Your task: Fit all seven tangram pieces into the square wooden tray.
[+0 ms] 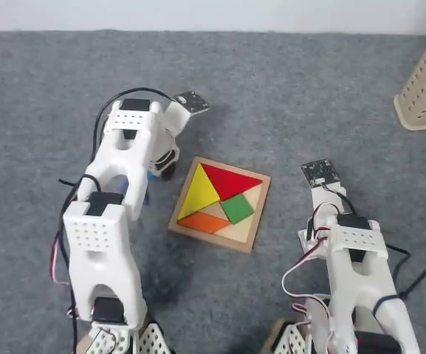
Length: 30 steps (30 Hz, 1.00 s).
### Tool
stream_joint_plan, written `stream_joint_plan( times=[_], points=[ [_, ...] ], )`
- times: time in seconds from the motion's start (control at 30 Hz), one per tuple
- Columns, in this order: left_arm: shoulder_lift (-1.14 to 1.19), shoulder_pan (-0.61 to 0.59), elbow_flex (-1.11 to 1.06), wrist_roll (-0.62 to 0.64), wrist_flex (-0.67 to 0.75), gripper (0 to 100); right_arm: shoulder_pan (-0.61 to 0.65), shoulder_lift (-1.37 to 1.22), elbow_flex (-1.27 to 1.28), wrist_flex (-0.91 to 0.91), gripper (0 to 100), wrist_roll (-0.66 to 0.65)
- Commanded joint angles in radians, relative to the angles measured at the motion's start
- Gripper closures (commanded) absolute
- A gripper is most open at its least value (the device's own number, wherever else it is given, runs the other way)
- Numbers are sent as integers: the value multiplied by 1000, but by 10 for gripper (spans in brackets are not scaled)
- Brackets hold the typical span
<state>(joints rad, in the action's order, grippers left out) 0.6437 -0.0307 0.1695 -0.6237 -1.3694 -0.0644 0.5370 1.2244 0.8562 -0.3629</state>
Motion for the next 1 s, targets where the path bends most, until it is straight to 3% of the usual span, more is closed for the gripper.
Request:
stream_joint_plan(
  times=[0.0,0.13,0.3,0.53,0.67,0.83,0.97],
  points=[
    [2,-26,54,-8,-21,991,-8,36,-5,-12,991,-9],
    [2,-20,199,-5,-181,991,-8,36,-5,-12,991,-9],
    [2,40,410,92,-385,991,-8,36,-5,-12,991,-11],
    [-130,253,311,344,-379,991,-10,39,-3,-12,991,-11],
    [-347,350,101,457,-253,991,-16,42,-3,-19,991,-11],
    [-695,460,-354,486,49,991,-18,117,38,-51,991,-12],
    [-809,489,-492,583,207,991,-16,317,141,-73,992,-12]
  ],
)
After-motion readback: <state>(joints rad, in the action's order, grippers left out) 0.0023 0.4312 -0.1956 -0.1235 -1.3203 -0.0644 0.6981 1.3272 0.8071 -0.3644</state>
